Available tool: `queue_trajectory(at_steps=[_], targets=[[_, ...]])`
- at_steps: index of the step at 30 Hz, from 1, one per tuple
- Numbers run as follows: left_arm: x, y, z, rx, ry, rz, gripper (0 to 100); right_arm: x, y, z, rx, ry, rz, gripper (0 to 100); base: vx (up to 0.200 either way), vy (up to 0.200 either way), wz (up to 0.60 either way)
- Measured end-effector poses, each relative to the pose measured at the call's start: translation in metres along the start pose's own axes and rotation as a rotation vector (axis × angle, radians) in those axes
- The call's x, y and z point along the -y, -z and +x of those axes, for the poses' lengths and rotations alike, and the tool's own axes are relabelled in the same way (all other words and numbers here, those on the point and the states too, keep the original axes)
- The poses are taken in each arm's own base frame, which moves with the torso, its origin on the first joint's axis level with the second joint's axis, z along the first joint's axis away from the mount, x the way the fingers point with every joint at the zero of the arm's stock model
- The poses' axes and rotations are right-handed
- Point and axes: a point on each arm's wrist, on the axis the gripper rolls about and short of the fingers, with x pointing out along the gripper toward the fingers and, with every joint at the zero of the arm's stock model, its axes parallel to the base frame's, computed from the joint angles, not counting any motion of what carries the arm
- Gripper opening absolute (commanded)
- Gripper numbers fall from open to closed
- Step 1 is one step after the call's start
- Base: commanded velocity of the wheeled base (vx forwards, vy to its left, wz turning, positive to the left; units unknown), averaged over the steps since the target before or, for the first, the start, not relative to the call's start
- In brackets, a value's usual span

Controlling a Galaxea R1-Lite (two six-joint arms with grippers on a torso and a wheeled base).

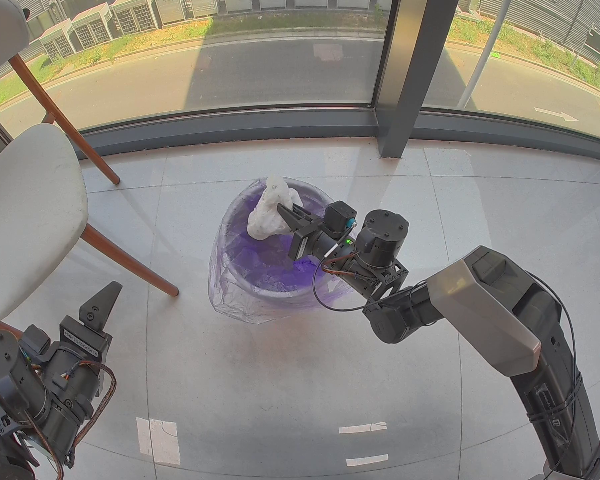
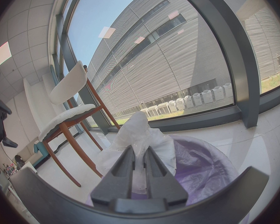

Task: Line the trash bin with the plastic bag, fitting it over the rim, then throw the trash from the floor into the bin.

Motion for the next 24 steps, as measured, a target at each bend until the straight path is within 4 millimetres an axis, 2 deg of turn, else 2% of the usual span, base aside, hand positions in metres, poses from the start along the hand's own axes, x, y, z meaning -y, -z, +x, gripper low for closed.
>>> queue_trajectory(at_steps=[11,12,18,24], targets=[[0.000,0.000,0.000,0.002,-0.001,0.000,100,0.000,0.031,-0.005,-0.016,-0.011,-0.029,0,0.000,0.000,0.00],[0.000,0.000,0.000,0.003,-0.001,0.000,100,0.000,0.033,-0.005,-0.019,-0.010,-0.029,100,0.000,0.000,0.00],[-0.002,-0.004,0.002,0.027,-0.013,-0.005,100,0.003,0.039,-0.007,-0.029,-0.007,-0.028,100,0.000,0.000,0.00],[-0.003,-0.007,0.003,0.044,-0.018,-0.009,100,0.008,0.035,-0.006,-0.007,-0.002,-0.032,100,0.000,0.000,0.00]])
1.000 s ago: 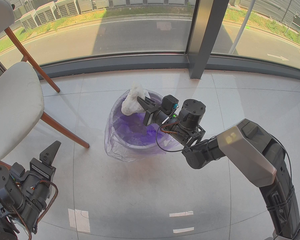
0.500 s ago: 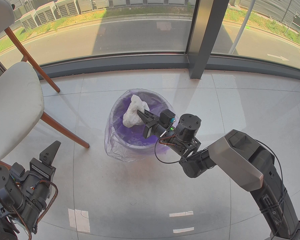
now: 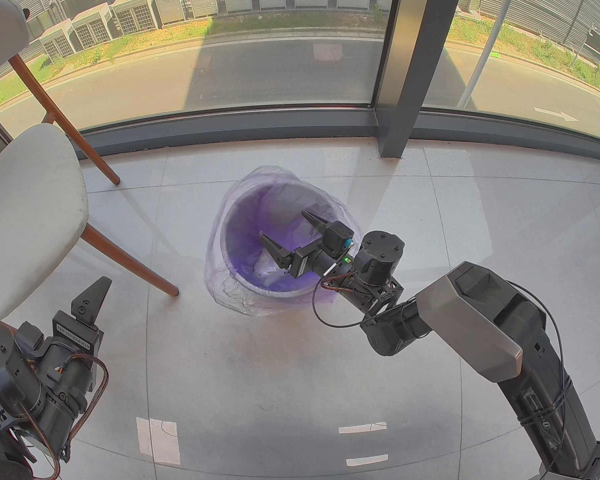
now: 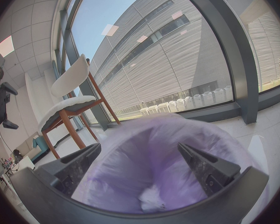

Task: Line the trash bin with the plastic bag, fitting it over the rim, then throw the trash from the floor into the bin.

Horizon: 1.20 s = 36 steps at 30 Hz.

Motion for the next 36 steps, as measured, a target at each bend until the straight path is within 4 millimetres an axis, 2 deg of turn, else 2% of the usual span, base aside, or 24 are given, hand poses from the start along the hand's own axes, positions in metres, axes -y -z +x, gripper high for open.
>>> queue_trajectory(at_steps=[5,10,16,24,31,36], targets=[[0.001,-0.001,-0.001,0.004,0.006,-0.004,100,0.002,-0.018,0.000,0.035,0.006,-0.009,100,0.000,0.000,0.00],[0.001,-0.002,-0.002,0.006,0.012,-0.007,100,0.002,-0.056,-0.007,0.062,0.015,-0.014,100,0.000,0.000,0.00],[0.003,-0.004,-0.004,0.010,0.024,-0.014,100,0.001,-0.110,-0.041,0.037,0.046,-0.013,100,0.000,0.000,0.00],[0.006,-0.009,-0.010,0.014,0.064,0.005,100,0.000,-0.163,-0.116,-0.038,0.133,-0.008,100,0.000,0.000,0.00],[0.008,-0.017,-0.016,0.029,0.101,0.197,100,0.007,-0.205,-0.212,-0.088,0.294,-0.021,100,0.000,0.000,0.00],[0.008,-0.026,-0.018,0.072,0.107,0.317,100,-0.002,-0.228,-0.280,-0.110,0.414,-0.034,100,0.000,0.000,0.00]])
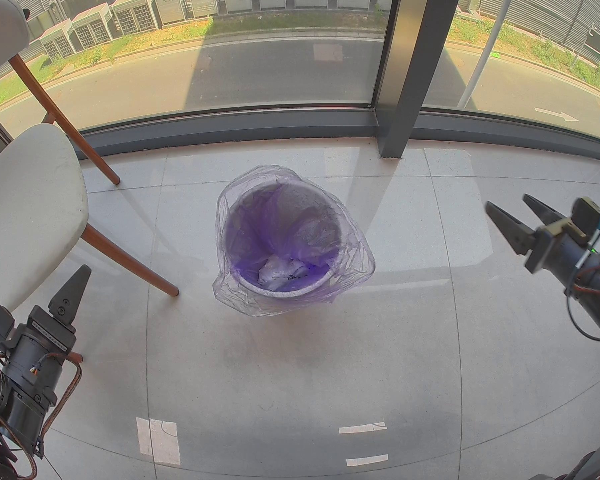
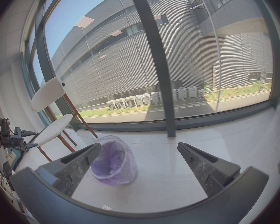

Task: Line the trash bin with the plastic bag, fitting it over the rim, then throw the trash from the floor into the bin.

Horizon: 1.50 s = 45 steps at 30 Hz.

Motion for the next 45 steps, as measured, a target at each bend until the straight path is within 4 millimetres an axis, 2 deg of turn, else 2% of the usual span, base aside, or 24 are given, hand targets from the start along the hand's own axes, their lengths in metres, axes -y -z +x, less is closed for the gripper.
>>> queue_trajectory(at_steps=[7,13,18,22,27,33,36,45], targets=[[-0.007,-0.012,-0.008,0.052,-0.029,0.108,100,0.003,-0.008,-0.080,-0.038,0.108,-0.036,100,0.000,0.000,0.00],[-0.017,-0.017,-0.021,0.034,-0.084,0.205,100,-0.004,0.001,-0.137,-0.099,0.180,-0.057,100,0.000,0.000,0.00],[-0.032,-0.017,-0.047,-0.025,-0.148,0.319,100,-0.011,0.015,-0.178,-0.095,0.240,-0.068,100,0.000,0.000,0.00],[-0.046,-0.015,-0.072,-0.059,-0.176,0.402,100,-0.016,0.031,-0.203,-0.106,0.285,-0.075,100,0.000,0.000,0.00],[-0.064,-0.004,-0.102,-0.156,-0.132,0.542,100,-0.020,0.055,-0.226,-0.135,0.322,-0.087,100,0.000,0.000,0.00],[-0.077,0.010,-0.129,-0.240,0.117,0.722,100,-0.024,0.080,-0.244,-0.135,0.327,-0.113,100,0.000,0.000,0.00],[-0.079,0.012,-0.134,-0.221,0.160,0.750,100,-0.025,0.085,-0.248,-0.119,0.337,-0.116,100,0.000,0.000,0.00],[-0.081,0.012,-0.139,-0.152,0.123,0.720,100,-0.025,0.088,-0.252,-0.081,0.395,-0.111,100,0.000,0.000,0.00]])
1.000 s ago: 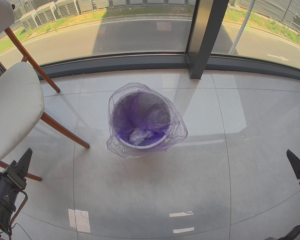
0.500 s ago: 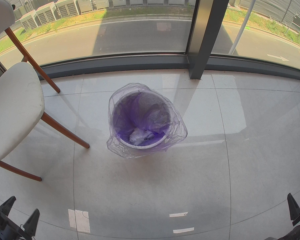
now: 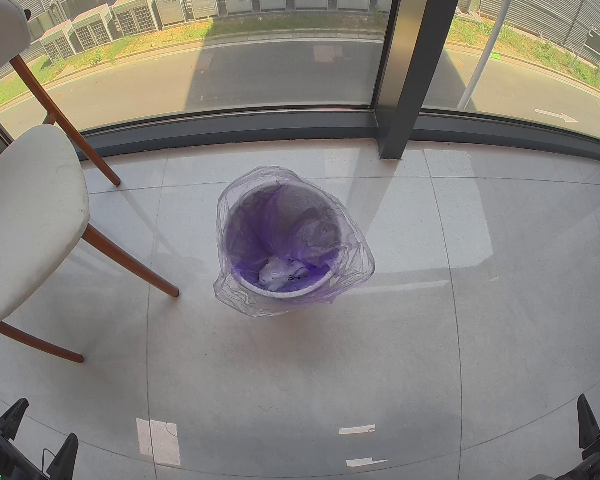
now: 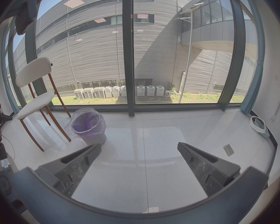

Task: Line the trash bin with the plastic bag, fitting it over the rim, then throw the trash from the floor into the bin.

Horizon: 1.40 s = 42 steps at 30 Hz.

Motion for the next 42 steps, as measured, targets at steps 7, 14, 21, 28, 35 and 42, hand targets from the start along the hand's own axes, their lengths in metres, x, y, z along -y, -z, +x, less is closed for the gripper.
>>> queue_trajectory(at_steps=[7,14,21,28,35,42], targets=[[0.0012,0.0002,-0.0009,0.012,-0.074,-0.006,100,0.0000,-0.0002,-0.0005,0.010,0.001,0.000,100,0.000,0.000,0.00],[0.0043,0.0005,-0.0018,0.029,-0.224,-0.010,100,0.0001,-0.0003,-0.0006,0.013,0.001,0.002,100,0.000,0.000,0.00],[0.0045,0.0014,-0.0045,0.060,-0.188,0.012,100,0.0000,-0.0008,-0.0006,0.017,-0.005,-0.001,100,0.000,0.000,0.00],[0.0043,0.0016,-0.0054,0.072,-0.188,0.001,100,-0.0001,-0.0008,-0.0006,0.017,-0.006,0.002,100,0.000,0.000,0.00],[0.0043,0.0017,-0.0056,0.075,-0.188,0.000,100,-0.0001,-0.0005,-0.0006,0.014,-0.006,0.000,100,0.000,0.000,0.00],[0.0043,0.0017,-0.0056,0.076,-0.187,0.000,100,-0.0001,-0.0005,-0.0005,0.013,-0.004,0.001,100,0.000,0.000,0.00]])
